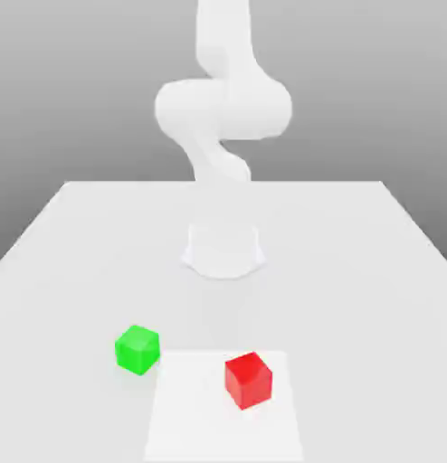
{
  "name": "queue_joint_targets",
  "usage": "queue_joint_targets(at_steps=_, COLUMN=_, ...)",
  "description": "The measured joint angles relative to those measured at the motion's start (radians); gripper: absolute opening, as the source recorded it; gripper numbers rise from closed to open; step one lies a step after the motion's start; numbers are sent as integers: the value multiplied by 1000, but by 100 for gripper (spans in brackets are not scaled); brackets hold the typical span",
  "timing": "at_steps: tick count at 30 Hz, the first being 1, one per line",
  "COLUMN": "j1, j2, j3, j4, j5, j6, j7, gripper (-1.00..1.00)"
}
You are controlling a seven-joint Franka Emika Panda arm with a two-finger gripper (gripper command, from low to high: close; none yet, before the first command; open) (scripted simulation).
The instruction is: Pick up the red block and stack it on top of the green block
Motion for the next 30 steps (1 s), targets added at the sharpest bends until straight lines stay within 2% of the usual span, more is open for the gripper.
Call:
queue_joint_targets(at_steps=12, j1=107, j2=450, j3=-53, j4=-246, j5=37, j6=259, j7=-246, gripper=0)
queue_joint_targets(at_steps=19, j1=130, j2=702, j3=-47, j4=-387, j5=8, j6=408, j7=-349, gripper=0)
queue_joint_targets(at_steps=26, j1=111, j2=954, j3=-19, j4=-376, j5=36, j6=613, j7=-388, gripper=0)
queue_joint_targets(at_steps=27, j1=108, j2=972, j3=-15, j4=-374, j5=39, j6=629, j7=-391, gripper=-100)
queue_joint_targets(at_steps=30, j1=107, j2=972, j3=-14, j4=-374, j5=38, j6=628, j7=-390, gripper=-100)
